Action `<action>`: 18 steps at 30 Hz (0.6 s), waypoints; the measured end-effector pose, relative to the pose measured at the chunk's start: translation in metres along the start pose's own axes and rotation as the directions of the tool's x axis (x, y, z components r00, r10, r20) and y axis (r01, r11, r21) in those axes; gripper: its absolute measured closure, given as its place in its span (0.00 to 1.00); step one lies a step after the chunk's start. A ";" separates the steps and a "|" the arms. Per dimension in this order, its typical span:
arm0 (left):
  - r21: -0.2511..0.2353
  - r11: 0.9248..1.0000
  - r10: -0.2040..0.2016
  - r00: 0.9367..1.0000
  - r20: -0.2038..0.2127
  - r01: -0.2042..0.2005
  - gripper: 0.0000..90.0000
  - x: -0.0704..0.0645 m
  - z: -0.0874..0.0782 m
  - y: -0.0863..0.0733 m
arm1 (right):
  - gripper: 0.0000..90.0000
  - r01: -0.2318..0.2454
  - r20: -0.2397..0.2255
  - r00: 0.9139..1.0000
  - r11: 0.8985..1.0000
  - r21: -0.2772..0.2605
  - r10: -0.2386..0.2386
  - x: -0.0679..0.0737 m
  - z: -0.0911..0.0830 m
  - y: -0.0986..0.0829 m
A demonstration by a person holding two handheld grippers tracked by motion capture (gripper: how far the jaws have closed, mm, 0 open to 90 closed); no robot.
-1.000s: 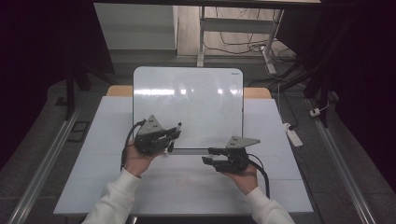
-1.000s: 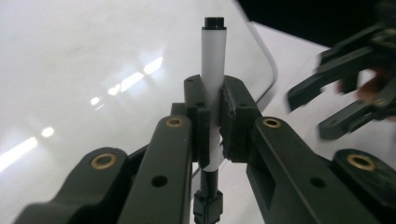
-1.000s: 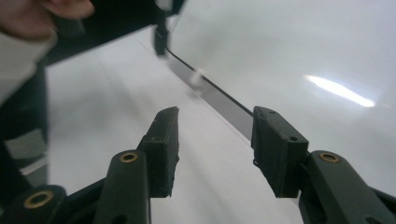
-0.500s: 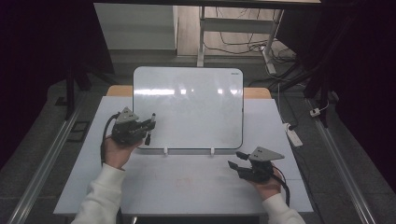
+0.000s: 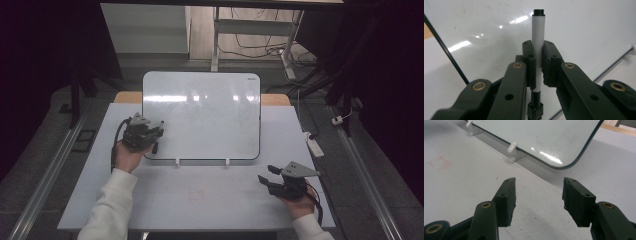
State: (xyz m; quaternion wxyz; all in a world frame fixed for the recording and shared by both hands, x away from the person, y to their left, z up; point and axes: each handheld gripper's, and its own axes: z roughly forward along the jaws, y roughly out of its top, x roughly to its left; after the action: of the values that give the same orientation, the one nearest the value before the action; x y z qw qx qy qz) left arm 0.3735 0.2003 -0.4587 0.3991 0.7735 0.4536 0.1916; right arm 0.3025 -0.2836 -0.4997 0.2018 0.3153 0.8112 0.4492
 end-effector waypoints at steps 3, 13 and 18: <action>0.002 1.000 -0.005 1.000 -0.004 0.005 0.90 0.004 0.005 0.000 | 0.49 0.018 0.006 1.000 1.000 0.010 -0.018 0.000 0.002 0.000; -0.018 1.000 -0.006 1.000 -0.031 0.005 0.88 0.013 0.009 -0.004 | 0.49 0.055 -0.006 0.998 0.998 0.041 -0.055 0.000 0.010 0.000; -0.029 1.000 0.009 0.999 -0.035 -0.010 0.88 0.012 0.010 -0.003 | 0.49 0.062 -0.007 0.998 0.997 0.044 -0.062 -0.001 0.010 -0.001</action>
State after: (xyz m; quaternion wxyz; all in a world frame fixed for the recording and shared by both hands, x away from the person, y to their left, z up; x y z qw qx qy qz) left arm 0.3844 0.2066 -0.4685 0.4015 0.7661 0.4541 0.2136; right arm 0.3092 -0.2784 -0.5060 0.2062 0.2930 0.8310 0.4256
